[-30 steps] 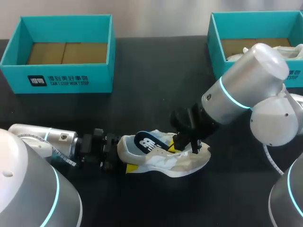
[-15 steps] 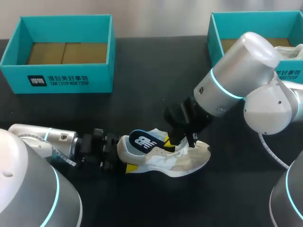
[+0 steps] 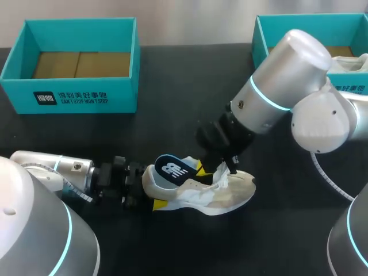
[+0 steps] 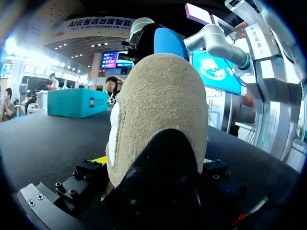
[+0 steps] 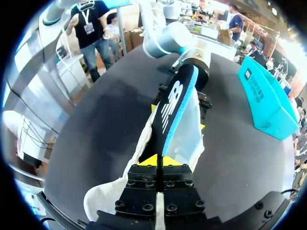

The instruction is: Take the shoe out of the shoebox, open the shoe tongue, remove and reinsert the insole, then place the shoe into the shoebox

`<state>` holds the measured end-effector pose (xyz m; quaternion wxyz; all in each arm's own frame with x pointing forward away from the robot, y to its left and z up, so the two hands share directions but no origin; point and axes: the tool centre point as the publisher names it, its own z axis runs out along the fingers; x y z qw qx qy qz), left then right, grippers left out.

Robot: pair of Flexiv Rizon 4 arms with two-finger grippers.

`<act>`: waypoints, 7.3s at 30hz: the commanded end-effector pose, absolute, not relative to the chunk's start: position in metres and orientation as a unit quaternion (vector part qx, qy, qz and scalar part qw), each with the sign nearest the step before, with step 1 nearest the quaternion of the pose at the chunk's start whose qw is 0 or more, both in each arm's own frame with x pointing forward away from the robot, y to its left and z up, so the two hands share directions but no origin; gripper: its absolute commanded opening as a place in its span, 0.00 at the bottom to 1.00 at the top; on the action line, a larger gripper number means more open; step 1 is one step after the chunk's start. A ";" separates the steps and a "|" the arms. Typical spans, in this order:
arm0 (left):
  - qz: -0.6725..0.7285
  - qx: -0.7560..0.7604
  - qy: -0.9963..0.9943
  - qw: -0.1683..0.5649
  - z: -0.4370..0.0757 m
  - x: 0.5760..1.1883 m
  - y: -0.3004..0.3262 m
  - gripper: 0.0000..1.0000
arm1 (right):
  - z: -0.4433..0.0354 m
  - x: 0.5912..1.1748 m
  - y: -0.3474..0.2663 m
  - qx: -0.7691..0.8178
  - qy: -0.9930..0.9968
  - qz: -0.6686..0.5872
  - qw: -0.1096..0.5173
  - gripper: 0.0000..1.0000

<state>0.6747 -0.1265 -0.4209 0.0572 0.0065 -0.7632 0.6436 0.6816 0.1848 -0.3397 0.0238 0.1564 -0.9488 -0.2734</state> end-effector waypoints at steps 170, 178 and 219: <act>0.644 0.007 -0.763 0.056 -0.425 0.676 -0.128 0.00 | -0.330 0.651 0.271 -0.053 -0.939 -0.256 0.224 0.53; 0.644 0.007 -0.763 0.056 -0.425 0.676 -0.128 0.00 | -0.326 0.654 0.266 -0.060 -0.938 -0.262 0.217 0.44; 0.644 0.007 -0.763 0.056 -0.425 0.676 -0.128 0.00 | -0.297 0.670 0.277 -0.009 -0.934 -0.307 0.184 0.00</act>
